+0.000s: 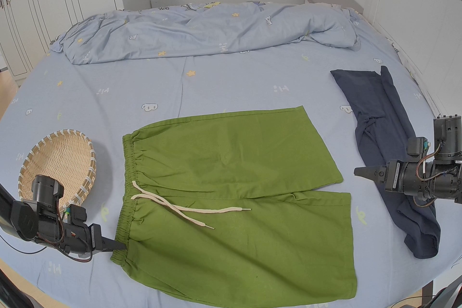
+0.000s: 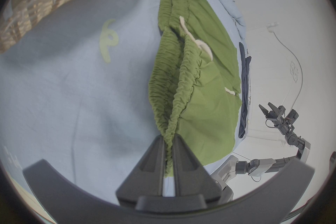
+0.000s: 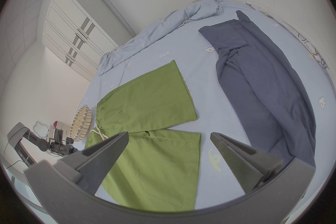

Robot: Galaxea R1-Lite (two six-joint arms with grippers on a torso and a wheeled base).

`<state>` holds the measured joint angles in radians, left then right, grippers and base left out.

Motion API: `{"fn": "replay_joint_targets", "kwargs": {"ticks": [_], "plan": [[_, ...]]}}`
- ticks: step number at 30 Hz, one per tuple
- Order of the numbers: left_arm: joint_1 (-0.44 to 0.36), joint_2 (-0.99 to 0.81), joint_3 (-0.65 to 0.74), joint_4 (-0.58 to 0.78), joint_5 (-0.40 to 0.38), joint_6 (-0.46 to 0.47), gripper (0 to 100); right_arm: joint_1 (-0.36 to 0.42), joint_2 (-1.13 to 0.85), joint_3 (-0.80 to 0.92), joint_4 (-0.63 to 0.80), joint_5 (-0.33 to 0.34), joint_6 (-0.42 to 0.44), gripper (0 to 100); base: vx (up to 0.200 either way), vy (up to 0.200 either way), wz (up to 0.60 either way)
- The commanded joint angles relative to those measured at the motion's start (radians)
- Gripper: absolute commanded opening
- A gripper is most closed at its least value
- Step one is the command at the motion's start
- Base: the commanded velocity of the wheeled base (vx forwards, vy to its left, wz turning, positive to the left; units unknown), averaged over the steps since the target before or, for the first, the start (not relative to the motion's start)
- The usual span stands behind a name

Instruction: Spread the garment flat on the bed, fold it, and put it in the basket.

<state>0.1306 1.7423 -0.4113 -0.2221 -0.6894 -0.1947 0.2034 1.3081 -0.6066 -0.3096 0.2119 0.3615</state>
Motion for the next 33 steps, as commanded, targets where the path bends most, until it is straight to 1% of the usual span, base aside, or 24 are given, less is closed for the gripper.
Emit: {"fn": "replay_joint_targets", "kwargs": {"ticks": [1, 3, 4, 7, 9, 10, 11, 13, 14, 17, 18, 19, 20, 24, 26, 31, 33], "plan": [[0.006, -0.086, 0.011, 0.004, 0.001, 0.0, 0, 0.002, -0.003, 0.022, 0.012, 0.001, -0.001, 100, 0.0, 0.0, 0.0], [0.012, -0.107, 0.011, 0.018, 0.002, 0.0, 0, 0.002, -0.015, 0.028, 0.055, 0.004, -0.001, 100, 0.0, 0.0, 0.0], [0.017, -0.119, 0.009, 0.033, 0.002, 0.003, 0, 0.002, -0.026, 0.034, 0.098, 0.014, 0.001, 100, 0.0, 0.0, 0.0], [0.024, -0.124, 0.009, 0.075, 0.002, 0.04, 0, -0.001, -0.046, 0.079, 0.19, 0.096, -0.001, 100, 0.0, 0.0, 0.0], [0.04, -0.119, 0.009, 0.132, 0.004, 0.103, 0, -0.006, -0.05, 0.122, 0.216, 0.155, -0.004, 100, 0.0, 0.0, 0.0], [0.049, -0.115, 0.008, 0.155, 0.004, 0.139, 0, -0.006, -0.05, 0.142, 0.219, 0.167, -0.007, 100, 0.0, 0.0, 0.0], [0.061, -0.11, 0.006, 0.176, 0.004, 0.178, 0, -0.006, -0.049, 0.163, 0.221, 0.17, -0.012, 100, 0.0, 0.0, 0.0], [0.061, -0.11, 0.006, 0.176, 0.004, 0.178, 0, -0.006, -0.049, 0.163, 0.221, 0.17, -0.012, 100, 0.0, 0.0, 0.0], [0.096, -0.104, -0.001, 0.219, 0.002, 0.259, 0, 0.002, -0.035, 0.242, 0.219, 0.182, -0.053, 100, 0.0, 0.0, 0.0], [0.098, -0.103, -0.011, 0.224, 0.002, 0.259, 0, -0.001, -0.001, 0.286, 0.216, 0.251, -0.098, 100, 0.0, 0.0, 0.0], [0.098, -0.103, -0.014, 0.224, 0.002, 0.259, 0, -0.006, 0.002, 0.292, 0.216, 0.28, -0.107, 100, 0.0, 0.0, 0.0], [0.098, -0.103, -0.014, 0.222, 0.002, 0.259, 0, -0.007, 0.003, 0.294, 0.218, 0.288, -0.108, 100, 0.0, 0.0, 0.0], [0.098, -0.104, -0.02, 0.222, 0.002, 0.259, 0, -0.009, 0.008, 0.3, 0.221, 0.316, -0.118, 100, 0.0, 0.0, 0.0], [0.096, -0.103, -0.027, 0.224, 0.002, 0.259, 0, -0.004, 0.051, 0.329, 0.219, 0.327, -0.144, 100, 0.0, 0.0, 0.0], [0.095, -0.092, -0.029, 0.224, 0.002, 0.259, 0, -0.002, 0.094, 0.355, 0.218, 0.351, -0.182, 100, 0.0, 0.0, 0.0], [0.096, -0.087, -0.037, 0.224, 0.002, 0.259, 0, -0.01, 0.148, 0.373, 0.214, 0.44, -0.228, 100, 0.0, 0.0, 0.0], [0.096, -0.087, -0.037, 0.224, 0.002, 0.259, 0, -0.009, 0.171, 0.375, 0.213, 0.458, -0.243, 100, 0.0, 0.0, 0.0]]}}
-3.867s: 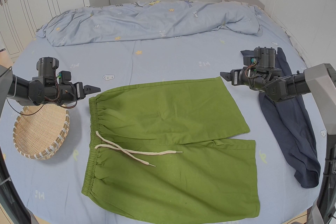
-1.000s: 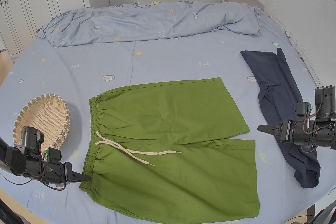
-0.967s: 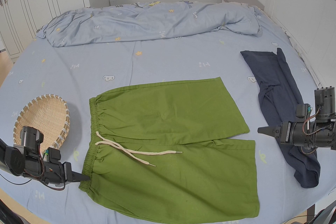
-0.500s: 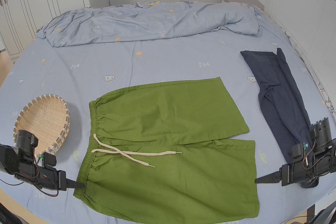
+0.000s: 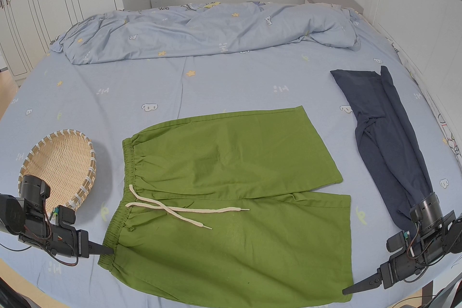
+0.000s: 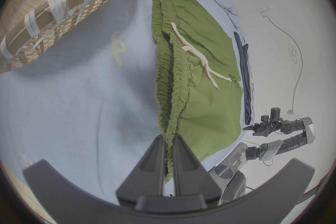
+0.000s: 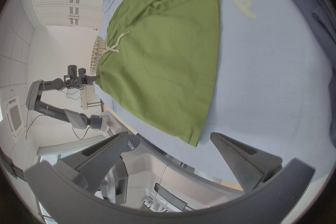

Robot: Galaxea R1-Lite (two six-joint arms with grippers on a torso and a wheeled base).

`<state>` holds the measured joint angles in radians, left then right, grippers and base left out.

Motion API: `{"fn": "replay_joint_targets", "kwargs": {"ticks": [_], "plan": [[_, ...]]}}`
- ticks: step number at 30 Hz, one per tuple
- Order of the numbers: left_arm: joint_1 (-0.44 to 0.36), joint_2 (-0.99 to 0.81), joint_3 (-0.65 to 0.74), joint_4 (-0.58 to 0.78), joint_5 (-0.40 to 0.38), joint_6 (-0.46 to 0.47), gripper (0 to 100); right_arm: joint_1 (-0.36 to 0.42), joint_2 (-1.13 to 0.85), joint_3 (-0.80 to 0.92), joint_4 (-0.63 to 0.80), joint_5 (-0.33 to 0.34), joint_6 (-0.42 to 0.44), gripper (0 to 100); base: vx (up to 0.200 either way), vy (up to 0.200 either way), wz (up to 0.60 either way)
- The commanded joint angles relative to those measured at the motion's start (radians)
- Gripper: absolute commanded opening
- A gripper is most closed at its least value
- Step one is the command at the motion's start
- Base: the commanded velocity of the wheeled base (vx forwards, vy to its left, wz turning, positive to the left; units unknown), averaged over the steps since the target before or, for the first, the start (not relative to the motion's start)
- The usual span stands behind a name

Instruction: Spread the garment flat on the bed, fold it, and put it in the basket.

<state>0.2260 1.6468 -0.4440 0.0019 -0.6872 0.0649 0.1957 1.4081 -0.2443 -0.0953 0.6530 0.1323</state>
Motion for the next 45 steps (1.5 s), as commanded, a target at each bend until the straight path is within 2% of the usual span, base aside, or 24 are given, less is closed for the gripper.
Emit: {"fn": "replay_joint_targets", "kwargs": {"ticks": [1, 13, 20, 27, 42, 43, 45], "plan": [[0.0, 0.008, -0.004, 0.0, 0.0, 0.0, 0, -0.001, 0.101, 0.014, -0.004, 0.02, -0.03, 100, 0.0, 0.0, 0.0], [0.0, 0.01, -0.007, -0.002, 0.0, 0.0, 0, 0.001, 0.229, 0.036, -0.173, 0.034, -0.053, 100, 0.0, 0.0, 0.0], [0.0, 0.011, -0.007, -0.002, 0.0, 0.0, 0, 0.011, 0.246, 0.026, -0.188, 0.08, -0.066, 100, 0.0, 0.0, 0.0], [0.0, 0.014, -0.007, -0.002, 0.0, 0.0, 0, 0.033, 0.279, 0.023, -0.193, 0.082, -0.074, 100, 0.0, 0.0, 0.0], [0.001, 0.021, -0.007, -0.005, 0.0, 0.0, 0, 0.056, 0.347, 0.034, -0.3, 0.099, -0.08, 100, 0.0, 0.0, 0.0], [0.003, 0.019, -0.008, -0.005, 0.0, 0.0, 0, 0.059, 0.351, 0.036, -0.305, 0.097, -0.082, 0, 0.0, 0.0, 0.0], [0.003, 0.021, -0.008, -0.005, 0.0, 0.0, 0, 0.056, 0.353, 0.037, -0.305, 0.096, -0.082, 0, 0.0, 0.0, 0.0]]}}
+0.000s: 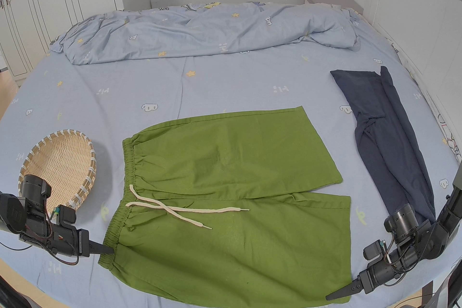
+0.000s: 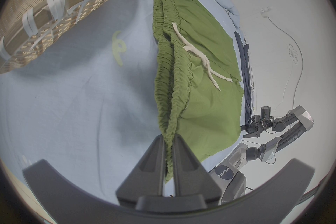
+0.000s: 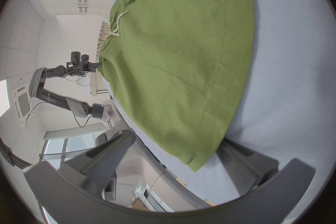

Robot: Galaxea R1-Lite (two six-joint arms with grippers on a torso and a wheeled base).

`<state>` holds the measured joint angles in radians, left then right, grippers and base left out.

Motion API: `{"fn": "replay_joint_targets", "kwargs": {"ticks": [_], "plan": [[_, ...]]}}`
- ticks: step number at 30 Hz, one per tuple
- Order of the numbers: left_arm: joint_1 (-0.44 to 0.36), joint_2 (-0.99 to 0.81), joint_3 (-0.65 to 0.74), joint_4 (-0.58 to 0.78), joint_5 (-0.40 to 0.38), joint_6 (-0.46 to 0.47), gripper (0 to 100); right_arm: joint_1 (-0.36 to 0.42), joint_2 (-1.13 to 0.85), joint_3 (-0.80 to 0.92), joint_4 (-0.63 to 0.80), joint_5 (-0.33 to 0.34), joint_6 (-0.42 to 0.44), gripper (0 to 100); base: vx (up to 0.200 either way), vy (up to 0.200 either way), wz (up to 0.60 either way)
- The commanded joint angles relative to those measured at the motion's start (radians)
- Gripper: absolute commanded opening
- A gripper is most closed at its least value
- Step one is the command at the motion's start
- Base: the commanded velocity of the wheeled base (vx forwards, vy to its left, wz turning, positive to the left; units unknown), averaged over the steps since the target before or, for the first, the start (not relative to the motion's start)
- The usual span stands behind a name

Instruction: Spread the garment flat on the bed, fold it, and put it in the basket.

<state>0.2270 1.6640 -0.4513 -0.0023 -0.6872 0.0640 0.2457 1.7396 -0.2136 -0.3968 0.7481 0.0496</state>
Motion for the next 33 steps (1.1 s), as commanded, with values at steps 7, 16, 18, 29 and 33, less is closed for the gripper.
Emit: {"fn": "replay_joint_targets", "kwargs": {"ticks": [7, 16, 18, 29, 33], "plan": [[0.005, 0.005, -0.003, -0.001, 0.0, 0.0, 0, -0.026, 0.017, 0.039, -0.005, -0.007, -0.005, 0, 0.0, 0.0, 0.0], [0.011, -0.006, 0.002, 0.042, 0.002, 0.01, 0, -0.013, -0.157, 0.163, 0.012, -0.009, -0.007, 0, 0.0, 0.0, 0.0], [0.009, -0.007, 0.0, 0.056, 0.002, 0.011, 0, -0.005, -0.167, 0.155, 0.026, -0.009, -0.002, 0, 0.0, 0.0, 0.0], [0.008, -0.047, -0.239, 0.312, -0.003, -0.113, 0, -0.048, -0.282, -0.082, 0.138, -0.029, 0.105, 0, 0.0, 0.0, 0.0], [0.003, -0.059, -0.316, 0.358, -0.002, -0.145, 0, -0.043, -0.321, -0.288, 0.25, -0.25, 0.142, 0, 0.0, 0.0, 0.0]]}}
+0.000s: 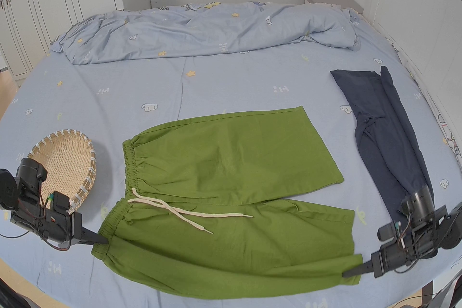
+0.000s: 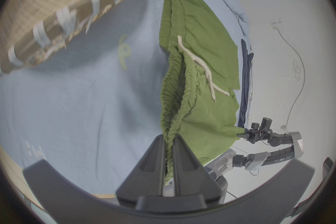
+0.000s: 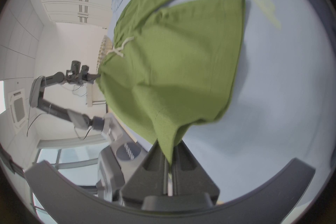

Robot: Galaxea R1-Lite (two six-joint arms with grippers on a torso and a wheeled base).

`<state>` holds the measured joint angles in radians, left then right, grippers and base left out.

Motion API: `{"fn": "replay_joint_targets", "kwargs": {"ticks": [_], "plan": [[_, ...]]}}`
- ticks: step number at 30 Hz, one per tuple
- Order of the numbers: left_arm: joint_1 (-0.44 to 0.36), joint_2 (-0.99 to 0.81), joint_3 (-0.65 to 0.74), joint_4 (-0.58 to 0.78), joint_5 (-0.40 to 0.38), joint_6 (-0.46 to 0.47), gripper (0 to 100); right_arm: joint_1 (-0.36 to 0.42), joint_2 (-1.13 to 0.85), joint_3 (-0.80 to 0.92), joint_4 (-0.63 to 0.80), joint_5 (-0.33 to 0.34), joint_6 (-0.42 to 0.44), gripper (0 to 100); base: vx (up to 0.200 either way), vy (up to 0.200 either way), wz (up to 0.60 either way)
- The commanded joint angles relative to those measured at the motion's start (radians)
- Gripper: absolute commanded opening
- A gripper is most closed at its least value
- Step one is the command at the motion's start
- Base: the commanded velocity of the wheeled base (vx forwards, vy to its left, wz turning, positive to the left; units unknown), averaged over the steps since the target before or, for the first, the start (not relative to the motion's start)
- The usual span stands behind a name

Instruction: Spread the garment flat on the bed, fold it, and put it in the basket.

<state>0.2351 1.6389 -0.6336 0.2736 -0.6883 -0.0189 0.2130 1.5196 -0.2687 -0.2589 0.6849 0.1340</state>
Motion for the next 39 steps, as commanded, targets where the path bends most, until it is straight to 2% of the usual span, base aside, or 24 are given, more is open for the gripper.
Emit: {"fn": "replay_joint_targets", "kwargs": {"ticks": [1, 2, 3, 5, 6, 15, 16, 20, 21, 22, 28, 39], "plan": [[-0.005, -0.034, -0.133, 0.082, 0.0, -0.062, 0, -0.01, -0.101, -0.233, 0.112, -0.186, 0.058, 0, 0.0, 0.0, 0.0], [-0.02, -0.03, -0.193, 0.082, 0.003, -0.131, 0, 0.009, -0.101, -0.342, 0.113, -0.281, 0.085, 0, 0.0, 0.0, 0.0], [-0.02, -0.03, -0.193, 0.082, 0.003, -0.131, 0, 0.009, -0.101, -0.342, 0.113, -0.281, 0.085, 0, 0.0, 0.0, 0.0], [-0.054, -0.011, -0.288, 0.084, 0.012, -0.269, 0, 0.02, -0.085, -0.486, 0.125, -0.3, 0.134, 0, 0.0, 0.0, 0.0], [-0.057, -0.004, -0.314, 0.085, 0.013, -0.294, 0, 0.02, -0.071, -0.524, 0.135, -0.3, 0.137, 0, 0.0, 0.0, 0.0], [-0.057, 0.122, -0.497, 0.091, 0.013, -0.312, 0, 0.02, 0.06, -0.851, 0.195, -0.315, 0.136, 0, 0.0, 0.0, 0.0], [-0.059, 0.142, -0.521, 0.095, 0.013, -0.314, 0, 0.02, 0.082, -0.882, 0.195, -0.343, 0.136, 0, 0.0, 0.0, 0.0], [-0.063, 0.196, -0.618, 0.121, 0.013, -0.329, 0, 0.037, 0.185, -1.001, 0.185, -0.528, 0.118, 0, 0.0, 0.0, 0.0], [-0.063, 0.196, -0.618, 0.121, 0.013, -0.329, 0, 0.037, 0.185, -1.001, 0.185, -0.528, 0.118, 0, 0.0, 0.0, 0.0], [-0.063, 0.214, -0.672, 0.15, 0.013, -0.349, 0, 0.045, 0.221, -1.049, 0.184, -0.579, 0.113, 0, 0.0, 0.0, 0.0], [-0.048, 0.242, -0.778, 0.222, 0.013, -0.368, 0, 0.048, 0.287, -1.147, 0.175, -0.585, 0.111, 0, 0.0, 0.0, 0.0], [-0.045, 0.285, -0.802, 0.223, 0.013, -0.363, 0, 0.046, 0.355, -1.221, 0.178, -0.588, 0.091, 0, 0.0, 0.0, 0.0]]}}
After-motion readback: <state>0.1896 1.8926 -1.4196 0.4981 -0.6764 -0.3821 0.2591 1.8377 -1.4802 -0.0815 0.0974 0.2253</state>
